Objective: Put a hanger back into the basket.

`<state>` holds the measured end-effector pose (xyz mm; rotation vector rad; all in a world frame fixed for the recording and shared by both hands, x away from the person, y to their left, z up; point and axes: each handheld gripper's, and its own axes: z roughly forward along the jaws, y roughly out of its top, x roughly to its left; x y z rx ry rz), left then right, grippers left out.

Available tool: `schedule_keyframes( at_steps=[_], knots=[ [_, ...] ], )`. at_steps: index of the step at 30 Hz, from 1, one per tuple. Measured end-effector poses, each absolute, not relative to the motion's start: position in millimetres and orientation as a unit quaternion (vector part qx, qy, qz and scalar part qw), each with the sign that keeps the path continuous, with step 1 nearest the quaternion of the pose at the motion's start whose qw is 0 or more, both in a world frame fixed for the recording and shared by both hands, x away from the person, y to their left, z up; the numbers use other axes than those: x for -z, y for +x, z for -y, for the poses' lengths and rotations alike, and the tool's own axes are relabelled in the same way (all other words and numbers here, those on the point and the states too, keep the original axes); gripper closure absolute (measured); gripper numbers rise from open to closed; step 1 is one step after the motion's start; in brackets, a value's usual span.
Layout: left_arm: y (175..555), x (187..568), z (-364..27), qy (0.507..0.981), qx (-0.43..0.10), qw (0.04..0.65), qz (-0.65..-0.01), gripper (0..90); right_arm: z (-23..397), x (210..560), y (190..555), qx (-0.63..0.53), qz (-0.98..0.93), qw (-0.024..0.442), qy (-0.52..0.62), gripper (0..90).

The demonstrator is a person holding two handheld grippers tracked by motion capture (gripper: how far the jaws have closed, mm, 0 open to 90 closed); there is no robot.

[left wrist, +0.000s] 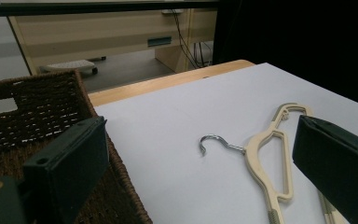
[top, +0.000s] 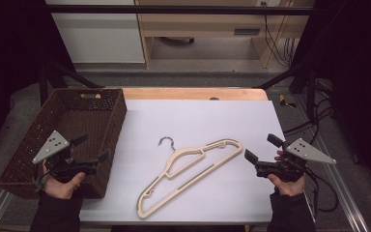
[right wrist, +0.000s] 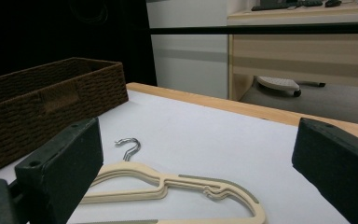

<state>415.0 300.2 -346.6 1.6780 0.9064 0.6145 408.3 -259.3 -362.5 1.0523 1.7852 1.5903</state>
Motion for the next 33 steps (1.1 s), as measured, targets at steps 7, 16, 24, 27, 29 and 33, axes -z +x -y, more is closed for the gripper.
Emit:
schedule_keyframes(
  at_steps=[7,16,24,27,29,33],
  knots=[
    [415,348,-303,0.705,-0.26,0.538,-0.383,3.2,253,364,411,-0.585,-0.661,0.254,0.395,5.1],
    [417,350,-307,0.704,-0.259,0.535,-0.39,3.1,218,366,421,-0.554,-0.691,0.25,0.392,9.0],
    [417,352,-312,0.702,-0.258,0.532,-0.398,2.9,190,360,439,-0.542,-0.697,0.242,0.402,15.1],
    [418,354,-314,0.704,-0.257,0.529,-0.399,2.8,174,364,449,-0.534,-0.707,0.23,0.402,15.9],
    [419,354,-315,0.704,-0.257,0.528,-0.4,2.6,160,367,456,-0.524,-0.723,0.223,0.391,16.2],
    [419,355,-315,0.706,-0.257,0.526,-0.399,2.5,143,369,465,-0.519,-0.734,0.216,0.38,16.4]
  ],
)
